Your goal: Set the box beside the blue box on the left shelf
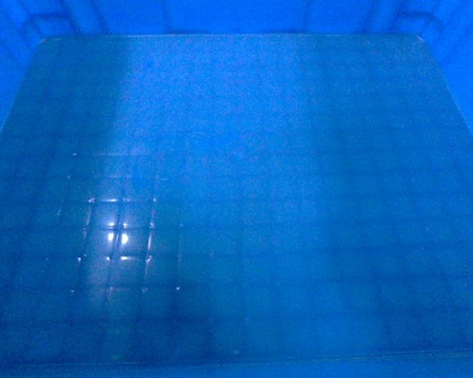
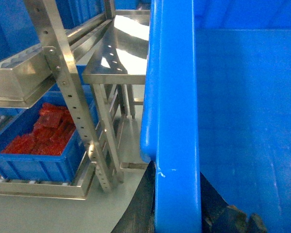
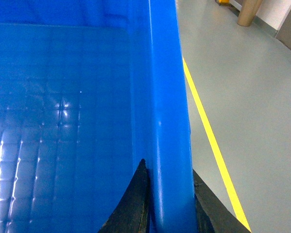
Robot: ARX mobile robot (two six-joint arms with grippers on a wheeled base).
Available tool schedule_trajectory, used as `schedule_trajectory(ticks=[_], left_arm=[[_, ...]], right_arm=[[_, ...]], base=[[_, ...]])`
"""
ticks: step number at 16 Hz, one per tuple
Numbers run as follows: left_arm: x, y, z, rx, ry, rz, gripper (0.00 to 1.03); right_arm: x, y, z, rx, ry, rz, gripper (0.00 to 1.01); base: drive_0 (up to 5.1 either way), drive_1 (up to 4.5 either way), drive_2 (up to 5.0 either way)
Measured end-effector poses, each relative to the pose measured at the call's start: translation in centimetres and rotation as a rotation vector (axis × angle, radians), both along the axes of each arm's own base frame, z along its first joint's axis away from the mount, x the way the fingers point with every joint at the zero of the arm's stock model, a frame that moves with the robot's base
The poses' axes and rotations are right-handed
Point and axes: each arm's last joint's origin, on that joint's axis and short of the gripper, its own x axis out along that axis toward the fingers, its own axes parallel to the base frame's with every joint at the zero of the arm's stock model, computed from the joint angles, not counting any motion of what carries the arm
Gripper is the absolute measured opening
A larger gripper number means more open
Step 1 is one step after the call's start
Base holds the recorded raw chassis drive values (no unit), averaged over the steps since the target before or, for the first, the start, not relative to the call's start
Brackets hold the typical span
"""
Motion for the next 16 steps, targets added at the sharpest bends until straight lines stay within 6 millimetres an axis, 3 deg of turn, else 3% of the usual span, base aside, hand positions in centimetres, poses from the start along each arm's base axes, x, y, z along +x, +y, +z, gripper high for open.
schedule_trajectory(ticks=[16], left_arm=[[-0.05,0.03,0.02,0.001,-0.001,0.001,0.09]], right_arm=[[0.06,0.03,-0.06,-0.002,0.004,0.000,0.12]], base=[[-4.8,1.32,3.5]])
